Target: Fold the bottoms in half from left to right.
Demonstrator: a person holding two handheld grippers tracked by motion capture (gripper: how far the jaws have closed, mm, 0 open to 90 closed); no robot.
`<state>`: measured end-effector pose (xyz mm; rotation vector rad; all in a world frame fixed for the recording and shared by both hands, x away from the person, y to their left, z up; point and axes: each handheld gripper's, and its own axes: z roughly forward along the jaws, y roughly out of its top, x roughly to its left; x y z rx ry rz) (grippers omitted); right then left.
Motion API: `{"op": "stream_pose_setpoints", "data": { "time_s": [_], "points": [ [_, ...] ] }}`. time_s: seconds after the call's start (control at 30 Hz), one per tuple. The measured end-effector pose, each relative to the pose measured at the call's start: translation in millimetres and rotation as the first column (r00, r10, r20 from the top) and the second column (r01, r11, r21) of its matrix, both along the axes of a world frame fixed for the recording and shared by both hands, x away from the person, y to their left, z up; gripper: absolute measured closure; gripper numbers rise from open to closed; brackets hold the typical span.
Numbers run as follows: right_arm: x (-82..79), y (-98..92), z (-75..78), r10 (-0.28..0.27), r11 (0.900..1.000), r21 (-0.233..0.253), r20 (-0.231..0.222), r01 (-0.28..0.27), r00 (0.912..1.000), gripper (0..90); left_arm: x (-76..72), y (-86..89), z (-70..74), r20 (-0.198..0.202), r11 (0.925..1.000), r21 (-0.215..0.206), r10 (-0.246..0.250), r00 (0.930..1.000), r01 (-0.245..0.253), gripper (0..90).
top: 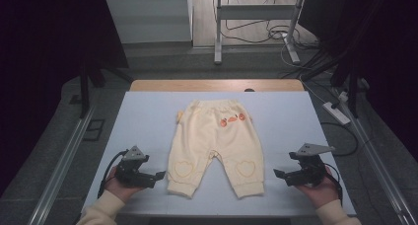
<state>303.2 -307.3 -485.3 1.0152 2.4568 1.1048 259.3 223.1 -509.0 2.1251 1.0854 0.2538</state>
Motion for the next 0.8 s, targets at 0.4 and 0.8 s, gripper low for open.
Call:
{"op": "stream_pose_setpoints", "data": {
  "time_s": [0.4, 0.8],
  "points": [
    [-1.4, 0.4, 0.8, 0.002, 1.0, 0.005, 0.007, -0.002, 1.0, 9.2, 0.2, 0.5, 0.4, 0.001, 1.0, -0.001, 0.0, 1.0, 0.0, 9.3],
    [-4.4, 5.0, 3.4, 0.017, 1.0, 0.019, 0.017, -0.017, 0.9997, 9.3, 2.5, 1.0, 1.5, 0.003, 1.0, -0.004, 0.001, 1.0, -0.001, 9.6]
  ]
}}
